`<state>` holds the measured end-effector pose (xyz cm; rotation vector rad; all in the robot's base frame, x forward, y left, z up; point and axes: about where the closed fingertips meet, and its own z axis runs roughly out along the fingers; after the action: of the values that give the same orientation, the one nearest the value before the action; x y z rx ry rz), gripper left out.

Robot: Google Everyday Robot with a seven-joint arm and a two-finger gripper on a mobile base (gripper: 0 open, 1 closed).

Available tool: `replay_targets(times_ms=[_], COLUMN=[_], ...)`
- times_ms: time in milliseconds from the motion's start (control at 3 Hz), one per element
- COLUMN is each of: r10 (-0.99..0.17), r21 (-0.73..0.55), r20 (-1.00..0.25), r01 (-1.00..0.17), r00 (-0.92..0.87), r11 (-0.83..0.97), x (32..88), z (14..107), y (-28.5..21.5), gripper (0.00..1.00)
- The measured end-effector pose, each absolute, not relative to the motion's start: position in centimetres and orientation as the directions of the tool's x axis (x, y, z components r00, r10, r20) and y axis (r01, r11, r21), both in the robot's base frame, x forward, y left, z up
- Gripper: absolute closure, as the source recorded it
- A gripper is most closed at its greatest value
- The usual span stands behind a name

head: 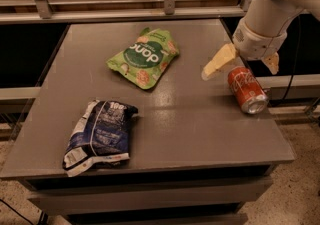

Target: Place coke can upright

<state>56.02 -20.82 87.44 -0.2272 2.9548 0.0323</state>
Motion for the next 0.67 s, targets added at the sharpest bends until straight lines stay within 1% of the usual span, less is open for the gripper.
replay_targets(times_ms=[333, 667], r10=[-0.038, 0.007], r21=[-0.005, -0.032], r20=[-0.165, -0.123], r01=[-0.037, 0.011], r00=[-0.985, -0.992], r11=[0.999, 0.999], x=[56.4, 56.9], z=[86.5, 85.4], y=[-21.4, -22.5], gripper=[0.00, 0.00])
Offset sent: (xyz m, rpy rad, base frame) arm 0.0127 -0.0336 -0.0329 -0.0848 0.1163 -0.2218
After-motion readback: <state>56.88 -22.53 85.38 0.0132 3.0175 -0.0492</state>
